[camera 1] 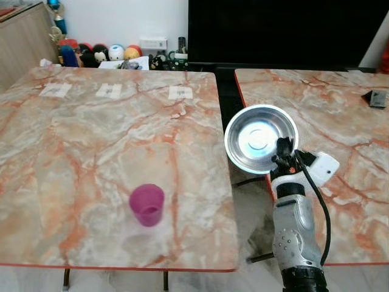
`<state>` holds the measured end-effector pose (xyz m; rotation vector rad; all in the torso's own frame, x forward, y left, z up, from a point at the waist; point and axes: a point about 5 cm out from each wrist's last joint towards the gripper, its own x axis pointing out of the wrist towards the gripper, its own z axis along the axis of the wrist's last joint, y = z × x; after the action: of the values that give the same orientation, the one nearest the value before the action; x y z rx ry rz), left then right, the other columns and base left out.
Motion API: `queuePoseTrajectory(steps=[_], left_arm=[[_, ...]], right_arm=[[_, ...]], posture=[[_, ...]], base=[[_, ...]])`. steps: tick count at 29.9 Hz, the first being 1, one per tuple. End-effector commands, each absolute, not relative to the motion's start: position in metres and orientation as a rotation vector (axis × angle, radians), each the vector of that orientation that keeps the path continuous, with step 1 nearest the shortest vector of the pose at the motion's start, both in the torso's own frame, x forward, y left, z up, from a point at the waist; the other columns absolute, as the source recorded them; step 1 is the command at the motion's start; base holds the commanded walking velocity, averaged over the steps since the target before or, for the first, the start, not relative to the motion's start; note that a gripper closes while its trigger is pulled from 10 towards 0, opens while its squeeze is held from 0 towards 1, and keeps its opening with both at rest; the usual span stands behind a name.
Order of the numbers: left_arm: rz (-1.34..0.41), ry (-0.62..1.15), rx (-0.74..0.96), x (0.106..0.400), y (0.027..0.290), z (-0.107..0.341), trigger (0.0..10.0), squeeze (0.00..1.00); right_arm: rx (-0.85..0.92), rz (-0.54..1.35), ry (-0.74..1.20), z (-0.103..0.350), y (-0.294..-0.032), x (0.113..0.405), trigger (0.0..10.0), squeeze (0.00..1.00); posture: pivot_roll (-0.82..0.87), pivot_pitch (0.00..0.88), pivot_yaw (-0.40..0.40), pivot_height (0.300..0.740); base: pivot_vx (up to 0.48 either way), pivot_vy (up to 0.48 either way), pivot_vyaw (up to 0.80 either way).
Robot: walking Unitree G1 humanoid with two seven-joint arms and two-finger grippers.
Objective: Setting the table
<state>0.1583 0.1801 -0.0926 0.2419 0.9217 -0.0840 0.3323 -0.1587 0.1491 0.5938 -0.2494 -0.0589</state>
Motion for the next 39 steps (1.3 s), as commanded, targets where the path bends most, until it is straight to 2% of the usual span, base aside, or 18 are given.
queuePoseTrajectory(steps=[1,27,39], left_arm=[[-0.105,0.985,0.236,0.142,0.177,-0.100,10.0,0.00],[-0.106,0.982,0.232,0.144,0.177,-0.099,10.0,0.00],[-0.097,0.979,0.226,0.145,0.177,-0.099,10.0,0.00]], right_arm=[[0.580,-0.079,-0.290,0.157,-0.165,0.332,10.0,0.00],[0.536,-0.213,-0.286,0.155,-0.181,0.326,10.0,0.00],[0.517,-0.216,-0.257,0.152,-0.180,0.323,10.0,0.00]], posture=[[0.04,0.047,-0.017,0.740],[0.03,0.086,-0.015,0.740],[0.02,0.099,-0.018,0.740]], base=[[0.000,-0.472,0.00],[0.000,-0.472,0.00],[0.000,-0.023,-0.37]])
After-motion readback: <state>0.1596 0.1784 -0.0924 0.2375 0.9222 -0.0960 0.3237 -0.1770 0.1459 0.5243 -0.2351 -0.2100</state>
